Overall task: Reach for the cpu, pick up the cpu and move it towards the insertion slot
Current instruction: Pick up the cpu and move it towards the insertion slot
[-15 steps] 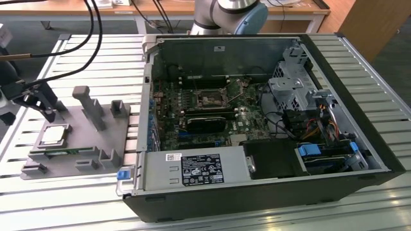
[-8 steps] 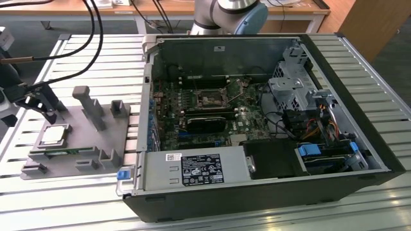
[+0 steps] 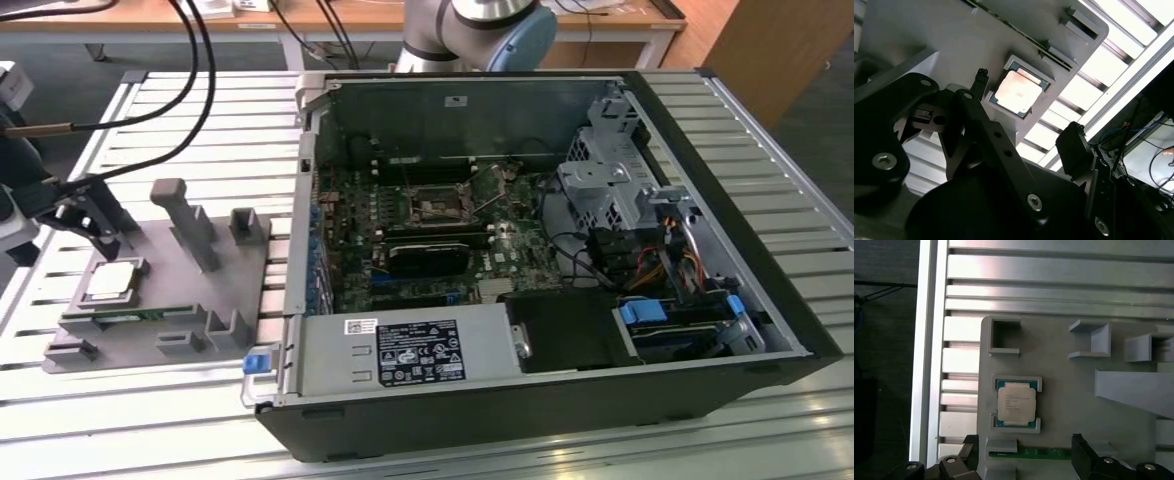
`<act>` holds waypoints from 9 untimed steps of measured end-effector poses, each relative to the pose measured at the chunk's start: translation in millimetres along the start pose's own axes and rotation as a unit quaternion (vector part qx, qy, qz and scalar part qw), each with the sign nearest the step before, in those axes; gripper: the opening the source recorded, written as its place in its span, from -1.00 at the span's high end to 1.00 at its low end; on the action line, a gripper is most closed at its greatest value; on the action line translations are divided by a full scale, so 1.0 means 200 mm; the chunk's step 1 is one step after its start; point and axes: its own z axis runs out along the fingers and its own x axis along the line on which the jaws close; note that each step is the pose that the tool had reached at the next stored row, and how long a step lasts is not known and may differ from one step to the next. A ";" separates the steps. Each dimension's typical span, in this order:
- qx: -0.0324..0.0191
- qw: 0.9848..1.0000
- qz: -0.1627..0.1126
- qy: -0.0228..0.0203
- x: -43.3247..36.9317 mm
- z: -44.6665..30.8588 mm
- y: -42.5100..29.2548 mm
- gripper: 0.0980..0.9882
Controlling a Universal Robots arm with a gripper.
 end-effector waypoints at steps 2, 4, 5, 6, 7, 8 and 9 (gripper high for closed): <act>0.000 1.000 0.000 0.000 0.000 0.007 -0.001 -0.63; 0.000 1.000 0.000 0.000 0.000 0.013 -0.002 -0.63; 0.000 1.000 0.000 0.000 0.000 0.017 -0.003 -0.63; 0.000 1.000 0.000 0.000 0.000 0.020 -0.003 -0.63; 0.000 1.000 0.000 0.000 0.000 0.024 -0.004 -0.63; 0.000 1.000 0.000 0.000 0.000 0.028 -0.004 -0.63; 0.000 1.000 0.000 0.000 0.000 0.032 -0.004 -0.63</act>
